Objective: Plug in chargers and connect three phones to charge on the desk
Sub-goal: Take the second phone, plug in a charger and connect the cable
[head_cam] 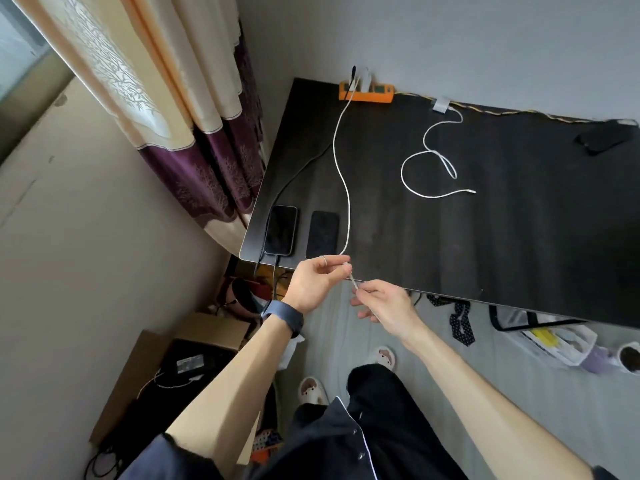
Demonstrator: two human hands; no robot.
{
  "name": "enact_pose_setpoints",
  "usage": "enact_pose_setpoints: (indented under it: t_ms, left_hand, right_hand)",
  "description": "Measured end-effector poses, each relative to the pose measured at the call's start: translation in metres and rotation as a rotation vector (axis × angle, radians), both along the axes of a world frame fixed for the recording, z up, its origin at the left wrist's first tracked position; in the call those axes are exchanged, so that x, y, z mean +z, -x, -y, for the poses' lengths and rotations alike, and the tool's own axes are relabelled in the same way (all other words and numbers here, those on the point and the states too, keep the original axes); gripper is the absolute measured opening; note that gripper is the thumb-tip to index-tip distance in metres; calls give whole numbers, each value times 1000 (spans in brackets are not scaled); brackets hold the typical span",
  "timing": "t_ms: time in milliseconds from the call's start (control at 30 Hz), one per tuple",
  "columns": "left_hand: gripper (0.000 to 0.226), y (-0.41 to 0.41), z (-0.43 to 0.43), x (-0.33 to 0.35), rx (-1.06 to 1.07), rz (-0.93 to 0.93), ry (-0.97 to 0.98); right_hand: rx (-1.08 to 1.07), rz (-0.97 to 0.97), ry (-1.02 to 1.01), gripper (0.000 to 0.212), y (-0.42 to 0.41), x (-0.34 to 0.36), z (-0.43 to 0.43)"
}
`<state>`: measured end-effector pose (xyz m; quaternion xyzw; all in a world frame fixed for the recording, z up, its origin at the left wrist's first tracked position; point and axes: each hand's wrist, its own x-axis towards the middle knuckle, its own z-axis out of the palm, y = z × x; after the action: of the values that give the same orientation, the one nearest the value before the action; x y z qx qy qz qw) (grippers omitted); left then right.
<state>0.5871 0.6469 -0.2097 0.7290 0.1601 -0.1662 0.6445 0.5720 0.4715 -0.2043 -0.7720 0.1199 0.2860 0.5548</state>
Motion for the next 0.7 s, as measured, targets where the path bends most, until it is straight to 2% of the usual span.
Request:
enact_pose_setpoints:
  t_ms: [167, 267, 333, 400, 467, 533, 700]
  left_hand:
    - [7, -12, 9, -27, -15, -77, -48]
    - [13, -16, 15, -42, -57, -150, -46]
    - [17, -29, 18, -48, -3, -181, -109]
    - [24, -50, 15, -53, 69, -217, -258]
    - [41, -72, 9, -64, 96, -239, -422]
    - [56, -91, 6, -79, 63, -288, -570]
    - [72, -128, 21, -107, 5, -348, -830]
  right_hand:
    - [40, -53, 9, 16, -17, -11, 8]
    - [61, -15, 49, 12, -26, -21, 13]
    - [51, -11, 71, 10, -39, -30, 16]
    - [22, -44, 72, 11, -53, -40, 20]
    - [7, -73, 75, 10, -64, -49, 24]
    - [8, -92, 65, 9, -71, -58, 29]
    - [28, -137, 45, 8, -75, -72, 42]
